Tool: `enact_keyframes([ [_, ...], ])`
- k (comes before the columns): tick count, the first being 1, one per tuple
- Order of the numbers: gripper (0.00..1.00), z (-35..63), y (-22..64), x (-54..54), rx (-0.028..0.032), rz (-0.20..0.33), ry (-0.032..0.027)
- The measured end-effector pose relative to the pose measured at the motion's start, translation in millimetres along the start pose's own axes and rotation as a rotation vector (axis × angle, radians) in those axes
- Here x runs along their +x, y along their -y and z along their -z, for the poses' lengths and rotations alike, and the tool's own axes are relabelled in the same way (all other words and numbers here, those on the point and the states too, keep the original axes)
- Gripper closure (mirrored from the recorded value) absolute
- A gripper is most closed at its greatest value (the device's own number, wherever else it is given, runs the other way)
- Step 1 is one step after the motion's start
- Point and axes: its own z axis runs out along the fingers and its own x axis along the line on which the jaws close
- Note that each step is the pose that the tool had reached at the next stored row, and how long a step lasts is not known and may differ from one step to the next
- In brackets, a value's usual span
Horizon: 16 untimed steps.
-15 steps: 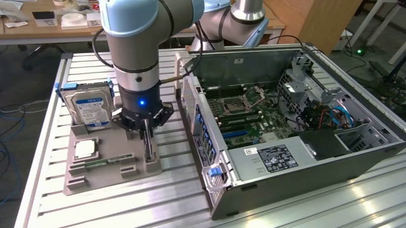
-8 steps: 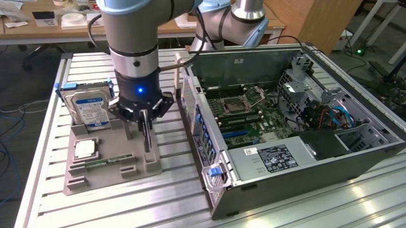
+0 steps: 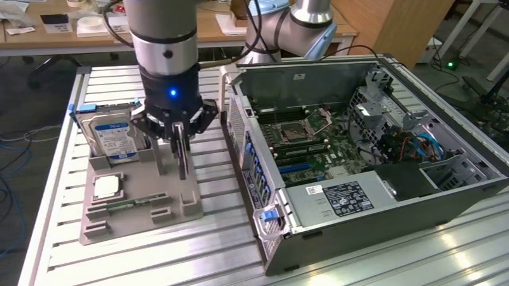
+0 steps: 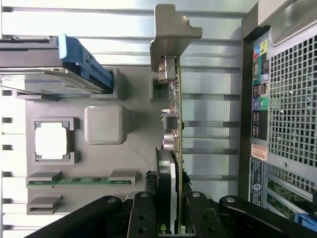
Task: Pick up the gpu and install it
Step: 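Pick up the gpu and move the gpu toward the slot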
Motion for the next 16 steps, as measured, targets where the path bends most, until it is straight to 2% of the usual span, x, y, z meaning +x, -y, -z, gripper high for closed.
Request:
enact_keyframes([
  [16, 0.72, 72.4, -3.8, 0.1, -0.0017, 0.000, -0.0001],
])
